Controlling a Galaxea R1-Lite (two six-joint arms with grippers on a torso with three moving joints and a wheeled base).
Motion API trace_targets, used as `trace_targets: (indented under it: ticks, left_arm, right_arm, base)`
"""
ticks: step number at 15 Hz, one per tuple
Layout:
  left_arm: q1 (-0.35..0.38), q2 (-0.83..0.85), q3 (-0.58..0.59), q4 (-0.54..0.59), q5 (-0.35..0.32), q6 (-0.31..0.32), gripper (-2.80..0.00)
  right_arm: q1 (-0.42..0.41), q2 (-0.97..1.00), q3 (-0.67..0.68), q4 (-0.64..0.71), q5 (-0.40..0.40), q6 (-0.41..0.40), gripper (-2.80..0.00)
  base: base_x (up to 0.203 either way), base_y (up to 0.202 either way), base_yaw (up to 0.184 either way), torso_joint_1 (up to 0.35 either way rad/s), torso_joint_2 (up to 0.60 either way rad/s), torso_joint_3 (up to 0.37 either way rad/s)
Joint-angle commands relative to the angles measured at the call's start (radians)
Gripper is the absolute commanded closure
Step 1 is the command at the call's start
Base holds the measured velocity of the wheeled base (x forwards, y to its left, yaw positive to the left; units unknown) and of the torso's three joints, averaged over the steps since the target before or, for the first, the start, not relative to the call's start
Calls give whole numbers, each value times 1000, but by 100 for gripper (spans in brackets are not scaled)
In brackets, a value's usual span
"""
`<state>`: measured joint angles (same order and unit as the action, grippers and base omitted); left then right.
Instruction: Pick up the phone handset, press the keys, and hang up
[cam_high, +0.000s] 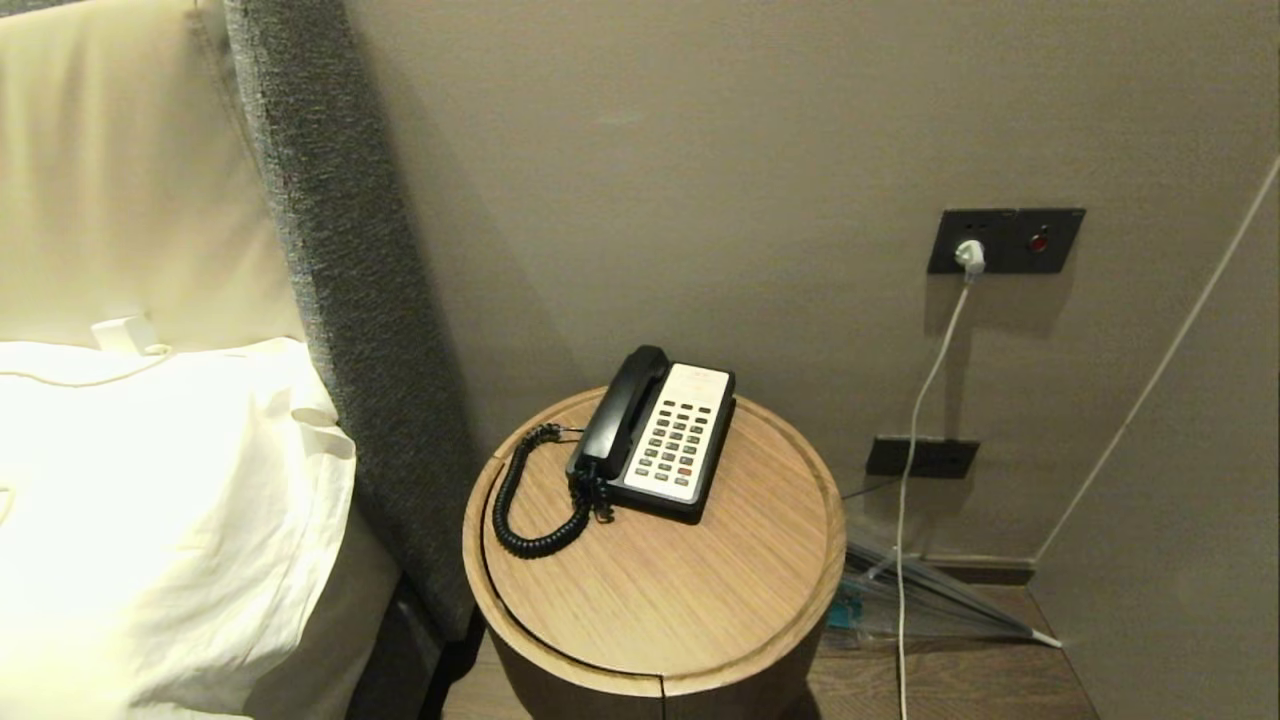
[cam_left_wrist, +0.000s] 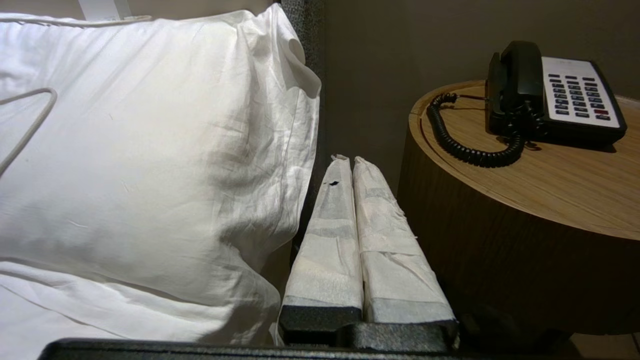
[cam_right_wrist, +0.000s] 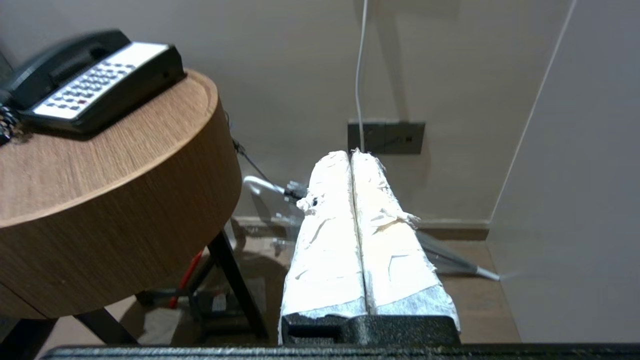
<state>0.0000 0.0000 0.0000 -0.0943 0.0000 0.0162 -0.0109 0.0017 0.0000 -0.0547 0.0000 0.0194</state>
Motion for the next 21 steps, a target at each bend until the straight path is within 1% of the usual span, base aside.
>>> trace_targets:
  ticks: [1, 6, 13, 21]
  left_arm:
    - [0, 2, 40, -1, 0, 1, 0]
    - [2, 0, 40, -2, -2, 8, 0]
    - [1, 0, 40, -2, -2, 8, 0]
    - [1, 0, 40, -2, -2, 8, 0]
  right_arm:
    - [0, 1, 21, -1, 0, 1, 0]
    - [0, 1, 21, -1, 0, 1, 0]
    - [0, 1, 21, -1, 0, -1, 0]
    - [0, 1, 21, -1, 0, 17, 0]
  base:
    - [0, 0, 0, -2, -2, 216]
    - [0, 0, 0, 2, 2, 109]
    - [0, 0, 0, 0, 0, 0]
    - [0, 0, 0, 0, 0, 0]
